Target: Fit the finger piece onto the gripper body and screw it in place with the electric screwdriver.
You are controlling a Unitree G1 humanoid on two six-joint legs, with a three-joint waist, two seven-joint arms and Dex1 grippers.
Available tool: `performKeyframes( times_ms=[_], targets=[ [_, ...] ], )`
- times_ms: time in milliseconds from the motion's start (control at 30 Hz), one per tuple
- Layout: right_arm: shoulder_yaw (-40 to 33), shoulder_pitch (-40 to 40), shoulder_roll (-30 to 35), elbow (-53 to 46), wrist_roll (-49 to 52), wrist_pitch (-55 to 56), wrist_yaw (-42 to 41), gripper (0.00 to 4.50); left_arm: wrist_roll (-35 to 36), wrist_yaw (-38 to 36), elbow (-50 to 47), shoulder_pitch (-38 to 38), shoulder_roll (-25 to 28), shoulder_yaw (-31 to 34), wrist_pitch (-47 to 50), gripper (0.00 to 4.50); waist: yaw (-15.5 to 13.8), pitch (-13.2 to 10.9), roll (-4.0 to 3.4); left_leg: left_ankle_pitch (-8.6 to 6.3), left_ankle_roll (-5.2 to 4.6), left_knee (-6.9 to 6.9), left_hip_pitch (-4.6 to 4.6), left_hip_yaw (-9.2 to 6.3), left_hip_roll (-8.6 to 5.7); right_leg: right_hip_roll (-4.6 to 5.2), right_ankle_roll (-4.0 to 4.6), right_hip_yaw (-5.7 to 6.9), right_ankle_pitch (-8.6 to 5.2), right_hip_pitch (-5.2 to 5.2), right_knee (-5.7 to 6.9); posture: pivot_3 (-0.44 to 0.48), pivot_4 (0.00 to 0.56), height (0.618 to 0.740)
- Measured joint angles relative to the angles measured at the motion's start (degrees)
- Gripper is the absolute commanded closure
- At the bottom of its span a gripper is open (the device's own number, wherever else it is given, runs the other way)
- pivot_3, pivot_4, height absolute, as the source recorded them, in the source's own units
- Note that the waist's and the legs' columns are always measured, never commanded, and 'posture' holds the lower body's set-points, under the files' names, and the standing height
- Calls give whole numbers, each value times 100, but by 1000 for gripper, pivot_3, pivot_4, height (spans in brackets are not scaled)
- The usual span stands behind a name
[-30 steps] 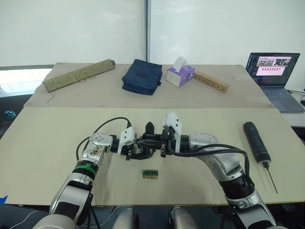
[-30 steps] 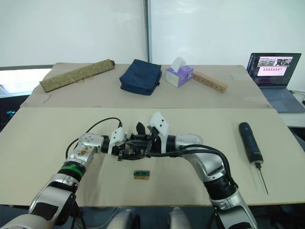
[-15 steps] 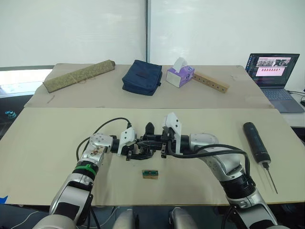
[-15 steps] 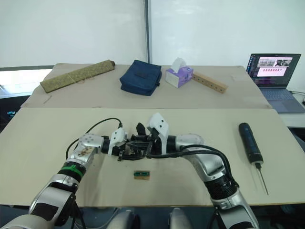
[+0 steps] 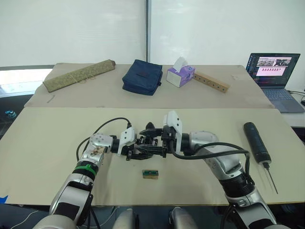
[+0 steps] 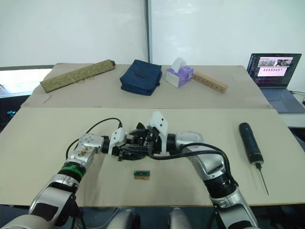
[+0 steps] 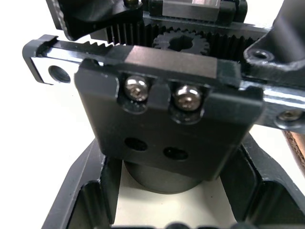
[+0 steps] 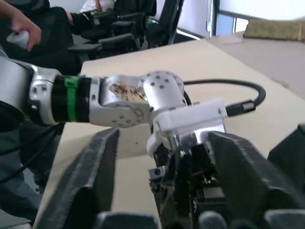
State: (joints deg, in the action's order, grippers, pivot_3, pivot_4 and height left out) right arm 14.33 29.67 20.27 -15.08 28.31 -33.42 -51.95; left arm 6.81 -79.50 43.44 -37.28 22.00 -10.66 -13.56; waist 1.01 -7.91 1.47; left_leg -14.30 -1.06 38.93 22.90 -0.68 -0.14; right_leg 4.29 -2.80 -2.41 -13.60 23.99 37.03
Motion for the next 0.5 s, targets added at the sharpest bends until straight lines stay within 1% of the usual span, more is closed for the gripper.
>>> performKeyframes(
  times_ms=[33, 67, 133, 267, 400, 467, 500],
  targets=[
    [-52, -3, 21, -96, 21, -4, -6, 0, 6, 1, 0, 0, 0, 8, 32, 1167, 1, 0, 0, 0, 0, 0, 0, 0, 0, 0, 0, 0, 0, 0, 0, 0, 150, 740],
    [-104, -16, 53, -198, 68, -24, -10, 0, 2, 6, 9, 3, 0, 4, 102, 889, -1, 0, 0, 0, 0, 0, 0, 0, 0, 0, 0, 0, 0, 0, 1, 0, 150, 740],
    [-201, -63, 156, -391, 191, -79, -23, 0, 7, -1, -7, 5, -7, -1, 135, 44, -8, 0, 0, 0, 0, 0, -1, -1, -1, 1, 0, 0, 0, -3, 0, 0, 150, 740],
    [-338, -135, 341, -749, 385, -117, -30, 0, -27, 145, 46, 5, -7, -6, -26, 44, -16, 0, 0, 0, 0, 1, 0, 0, -1, 1, 0, 0, 0, -2, -1, 0, 150, 740],
    [-564, -189, 594, -1025, 545, -216, -2, 0, -4, 121, 19, 56, 29, 9, -141, 44, -1, 0, 0, 0, 0, 0, 0, 0, 0, 1, 0, -1, 0, -1, -2, 0, 150, 740],
    [-866, -384, 751, -1294, 728, -317, 138, 0, 62, 91, -115, 180, 107, 76, -154, 44, 10, 0, 0, -1, -1, -6, 2, 0, 4, 0, 2, -2, -1, 3, -3, 0, 150, 740],
    [-1149, -601, 938, -1488, 867, -417, 248, 0, 134, 50, -229, 302, 233, 129, -155, 44, 12, -1, 1, -2, -3, -8, 4, -1, 5, 0, 2, -2, -2, 6, -4, 0, 150, 740]
  ],
)
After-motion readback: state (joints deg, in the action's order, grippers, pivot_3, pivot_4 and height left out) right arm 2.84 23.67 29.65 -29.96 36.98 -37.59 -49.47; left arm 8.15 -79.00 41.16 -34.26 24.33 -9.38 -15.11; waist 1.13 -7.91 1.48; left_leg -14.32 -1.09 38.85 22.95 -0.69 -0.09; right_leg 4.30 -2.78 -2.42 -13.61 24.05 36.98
